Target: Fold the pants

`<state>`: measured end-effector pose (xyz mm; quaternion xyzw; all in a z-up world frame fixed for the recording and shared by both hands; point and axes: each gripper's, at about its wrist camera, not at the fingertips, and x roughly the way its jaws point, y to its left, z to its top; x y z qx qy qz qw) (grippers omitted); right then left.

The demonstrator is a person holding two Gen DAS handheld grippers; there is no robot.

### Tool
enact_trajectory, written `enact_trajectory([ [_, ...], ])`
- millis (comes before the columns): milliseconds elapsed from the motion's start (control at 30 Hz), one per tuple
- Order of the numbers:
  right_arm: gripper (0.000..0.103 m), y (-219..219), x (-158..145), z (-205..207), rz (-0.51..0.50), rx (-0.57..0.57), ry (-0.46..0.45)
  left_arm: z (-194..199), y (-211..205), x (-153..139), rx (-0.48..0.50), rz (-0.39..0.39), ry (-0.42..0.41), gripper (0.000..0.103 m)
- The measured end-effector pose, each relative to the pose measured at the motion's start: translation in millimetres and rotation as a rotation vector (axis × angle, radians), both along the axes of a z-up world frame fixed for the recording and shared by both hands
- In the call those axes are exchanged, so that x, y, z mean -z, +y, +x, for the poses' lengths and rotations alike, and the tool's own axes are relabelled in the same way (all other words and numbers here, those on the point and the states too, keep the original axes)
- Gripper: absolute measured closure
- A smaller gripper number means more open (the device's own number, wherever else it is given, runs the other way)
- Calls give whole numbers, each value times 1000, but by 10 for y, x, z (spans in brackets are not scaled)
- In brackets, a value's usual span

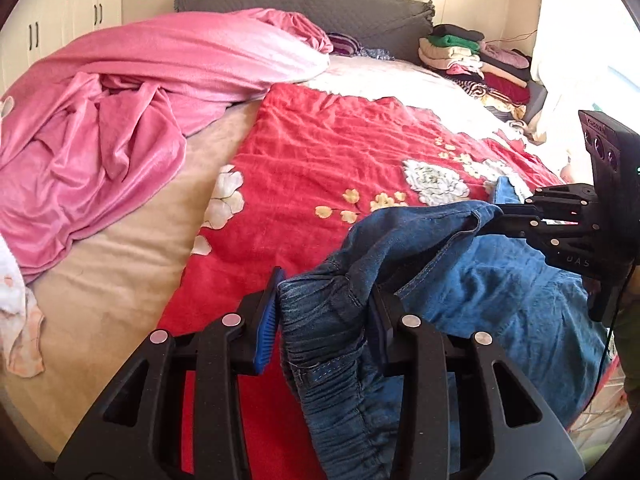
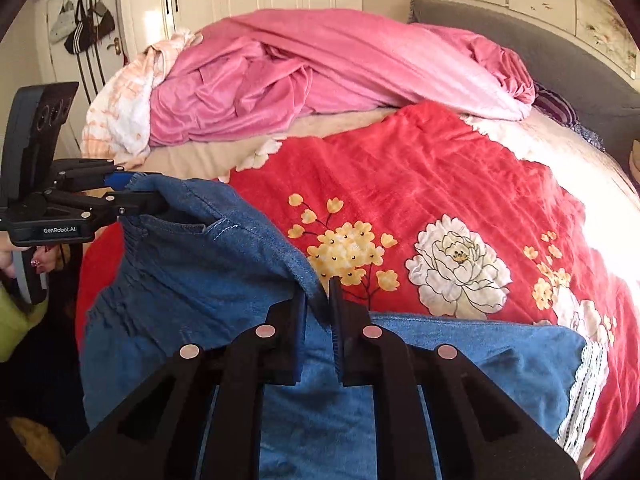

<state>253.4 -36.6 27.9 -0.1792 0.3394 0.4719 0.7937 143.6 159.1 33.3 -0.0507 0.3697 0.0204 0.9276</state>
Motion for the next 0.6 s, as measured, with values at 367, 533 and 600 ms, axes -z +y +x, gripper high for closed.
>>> enact_trajectory([
  [367,93,-631,-195,-932,71,5,-66,-756,-553,-42,66,83,-64,73],
  [533,93,-826,-46,-1289,60,1,-12,-1119,-683,97,73,49,-39,73],
  [600,93,-876,37,-1421,50,-10,12,-1201,-711,169,66,33,-9,72],
])
